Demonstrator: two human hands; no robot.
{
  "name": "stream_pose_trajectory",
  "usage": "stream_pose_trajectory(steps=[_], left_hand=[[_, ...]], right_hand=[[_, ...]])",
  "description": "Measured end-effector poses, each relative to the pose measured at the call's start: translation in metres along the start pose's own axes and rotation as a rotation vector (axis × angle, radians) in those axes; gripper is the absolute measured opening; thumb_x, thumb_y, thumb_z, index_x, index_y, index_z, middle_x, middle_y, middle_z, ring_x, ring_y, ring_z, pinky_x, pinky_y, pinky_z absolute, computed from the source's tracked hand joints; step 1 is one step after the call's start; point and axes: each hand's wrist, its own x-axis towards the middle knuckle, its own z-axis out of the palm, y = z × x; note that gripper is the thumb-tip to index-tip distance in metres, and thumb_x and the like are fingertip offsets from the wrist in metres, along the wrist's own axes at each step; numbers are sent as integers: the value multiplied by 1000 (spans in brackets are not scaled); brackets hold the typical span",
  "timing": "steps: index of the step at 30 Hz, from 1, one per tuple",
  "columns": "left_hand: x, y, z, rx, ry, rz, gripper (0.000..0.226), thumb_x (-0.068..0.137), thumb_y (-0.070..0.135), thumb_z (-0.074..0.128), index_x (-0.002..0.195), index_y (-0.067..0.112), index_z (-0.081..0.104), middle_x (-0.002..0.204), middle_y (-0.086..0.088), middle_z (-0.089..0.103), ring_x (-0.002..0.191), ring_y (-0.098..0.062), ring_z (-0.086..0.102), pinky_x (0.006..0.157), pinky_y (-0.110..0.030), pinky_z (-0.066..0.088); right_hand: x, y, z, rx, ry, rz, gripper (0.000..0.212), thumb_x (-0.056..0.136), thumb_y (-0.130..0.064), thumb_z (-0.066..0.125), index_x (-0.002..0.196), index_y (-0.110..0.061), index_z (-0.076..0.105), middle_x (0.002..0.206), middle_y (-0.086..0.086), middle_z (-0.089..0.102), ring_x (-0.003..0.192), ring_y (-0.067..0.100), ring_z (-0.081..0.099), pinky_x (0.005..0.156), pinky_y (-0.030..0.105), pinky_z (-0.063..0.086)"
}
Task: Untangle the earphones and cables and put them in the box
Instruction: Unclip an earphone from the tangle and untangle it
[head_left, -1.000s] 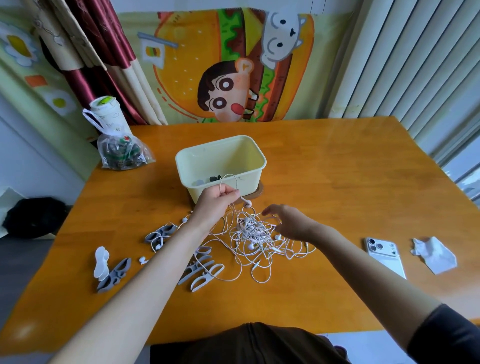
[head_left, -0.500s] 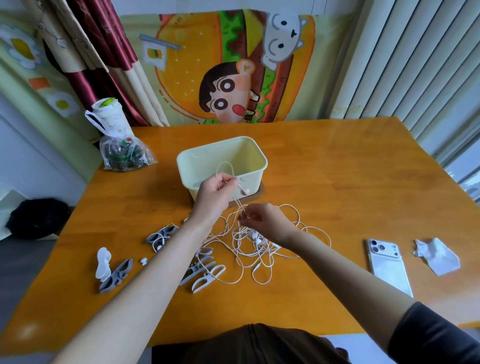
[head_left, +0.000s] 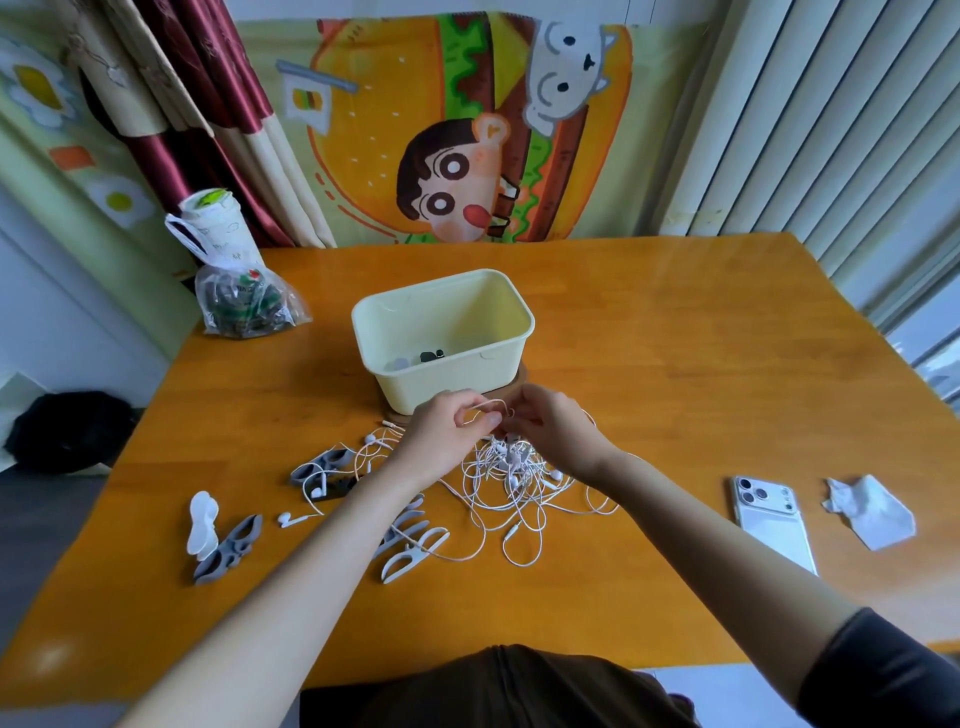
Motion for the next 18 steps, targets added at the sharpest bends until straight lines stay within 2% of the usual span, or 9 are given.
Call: stream_pose_trajectory(steps=[2,5,8,11,14,16,18], left_hand=[[-2,2,0,-64,59,5,9,90,28,62,91,20,67,55,12,38,57,-7,37,52,-16,32],[-2,5,-1,-122,101,26,7,89,26,65,82,24,65,47,15,43,53,-6,36,50,-14,29],[-1,6,-1,-149,128,23,12,89,24,64,84,14,70,60,7,54,59,-10,44,56,-20,37],[0,8,-4,-233,155,-15,14,90,20,62,89,10,71,71,0,64,67,-8,54,60,-13,42],[0,8,-6,-312,181,-62,13,91,18,60,87,9,69,79,-12,66,72,-15,56,65,-19,45],[-1,9,-4,-341,205,-71,12,91,17,60,83,12,68,83,-12,67,78,-23,58,71,-28,49],[-2,11,-2,-362,226,-79,13,90,16,59,79,15,65,81,-10,66,82,-27,60,75,-34,51]], right_hand=[[-1,0,-1,-12,-22,3,9,89,-7,60,97,-8,57,89,3,71,72,0,64,65,7,46],[-2,1,1,-5,-30,5,12,90,-6,58,102,-9,57,92,0,71,79,1,64,67,3,45],[-3,2,3,13,-23,8,16,92,-5,56,108,-8,59,97,1,71,88,5,66,74,6,48],[-4,2,1,25,-16,0,20,93,-6,54,111,-9,62,99,0,71,94,8,67,80,11,50],[-3,2,-2,34,29,15,20,92,-7,54,108,-10,66,99,0,71,90,8,67,82,22,53],[-2,1,-4,91,91,82,16,90,-6,53,98,-10,67,92,2,72,83,12,67,78,30,56],[-1,-3,-4,113,160,138,13,89,-7,53,90,-10,66,82,2,71,78,18,67,73,32,58]])
